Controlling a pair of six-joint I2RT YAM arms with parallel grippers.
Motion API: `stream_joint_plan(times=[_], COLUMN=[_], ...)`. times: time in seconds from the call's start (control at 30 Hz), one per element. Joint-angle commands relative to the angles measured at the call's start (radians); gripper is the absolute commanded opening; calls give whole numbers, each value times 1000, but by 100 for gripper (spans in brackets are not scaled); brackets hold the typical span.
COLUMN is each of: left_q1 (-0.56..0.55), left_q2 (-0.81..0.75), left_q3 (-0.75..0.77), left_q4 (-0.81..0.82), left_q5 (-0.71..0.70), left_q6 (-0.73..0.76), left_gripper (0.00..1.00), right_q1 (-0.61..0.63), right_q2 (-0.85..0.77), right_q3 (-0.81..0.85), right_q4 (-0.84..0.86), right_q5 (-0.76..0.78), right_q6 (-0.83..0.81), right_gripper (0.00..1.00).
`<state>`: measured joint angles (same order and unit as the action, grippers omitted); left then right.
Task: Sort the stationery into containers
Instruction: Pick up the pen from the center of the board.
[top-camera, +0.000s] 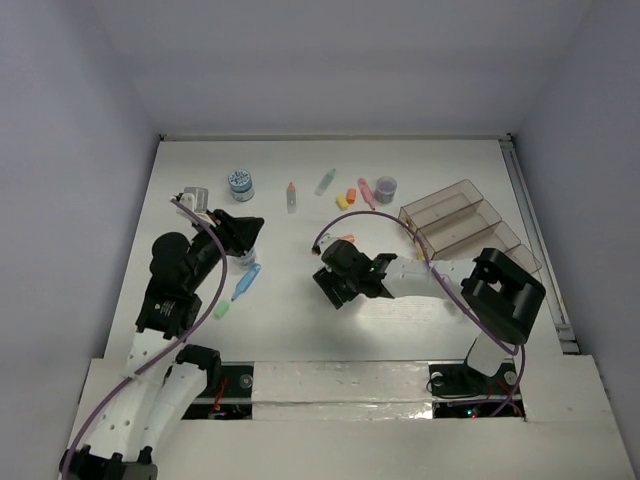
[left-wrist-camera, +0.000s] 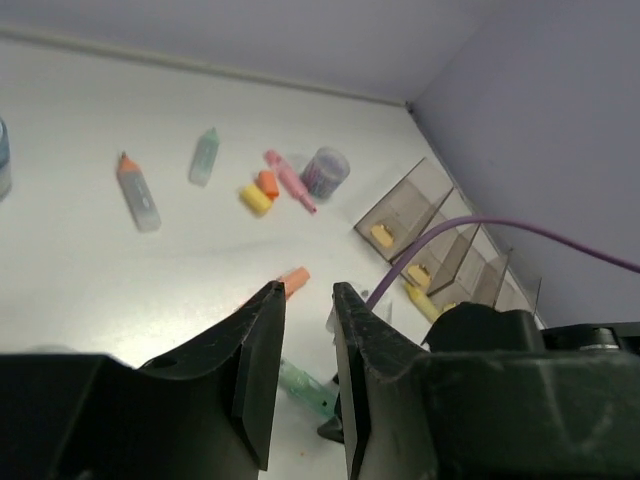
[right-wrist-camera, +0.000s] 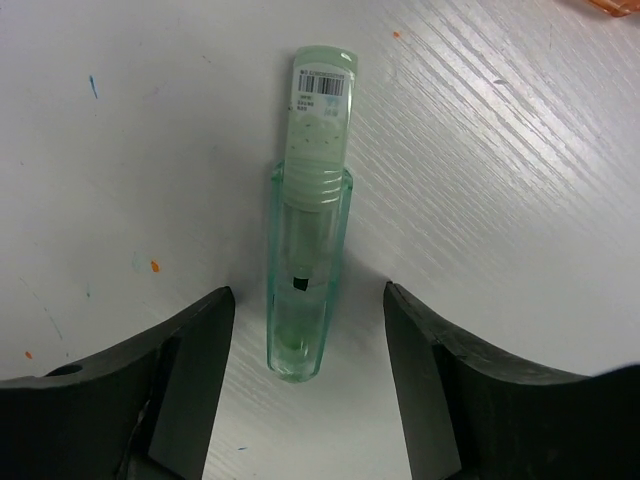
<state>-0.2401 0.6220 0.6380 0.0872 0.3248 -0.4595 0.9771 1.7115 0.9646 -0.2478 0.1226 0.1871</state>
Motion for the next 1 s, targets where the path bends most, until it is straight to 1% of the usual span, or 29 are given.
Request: stream_joint_plan(times=[0.0,0.2,0.23,0.27,0.3,0.33,0.4,0.43,0.53,0.57,0.6,0.67,0.77,0.83,0.93,0.97], left_q1=[4,4,-5,-14,-24,-34,-79,-96,-159,-175,-200,-220,-243,-252,-261,-261], left_q2=[30,90,105,120,155,175,229,246,301,317,349,381,441,482,531,541], left_q3=[-47,-84,-98,-107,-118,-136,-150,-164,-193,-199,-204,-209,-215,-221,-245,-256], left_q4=[3,58,68,98,114,129,155,178,224,250,261,293,348,382,485,549], left_q5=[2,34,51,62,69,72,62,51,19,11,5,-10,-20,-23,-21,-23], left_q6=[-70,-128,-136,-154,-162,-169,-183,-188,-215,-220,-228,-231,-243,-254,-289,-318], left_gripper=[23,29,30,32,33,34,36,37,40,42,42,44,49,55,57,58], right_q1=[9,9,9,9,9,9,9,9,9,9,9,9,9,9,9,9], right_q2=[-10,-59,-65,-70,-70,-69,-67,-72,-104,-116,-128,-174,-240,-266,-308,-315], right_q3=[-41,-90,-99,-107,-115,-116,-116,-118,-133,-139,-144,-161,-190,-201,-221,-225], right_q4=[-1,-13,-4,2,5,8,8,15,31,36,39,53,77,94,134,148], right_q5=[-46,-18,-20,-26,-29,-31,-31,-32,-31,-28,-21,-17,-5,-3,-14,-20], right_q6=[24,106,110,114,117,118,117,117,104,100,97,89,74,69,71,74], right_gripper=[66,60,54,50,41,34,24,17,7,6,2,2,0,0,0,0])
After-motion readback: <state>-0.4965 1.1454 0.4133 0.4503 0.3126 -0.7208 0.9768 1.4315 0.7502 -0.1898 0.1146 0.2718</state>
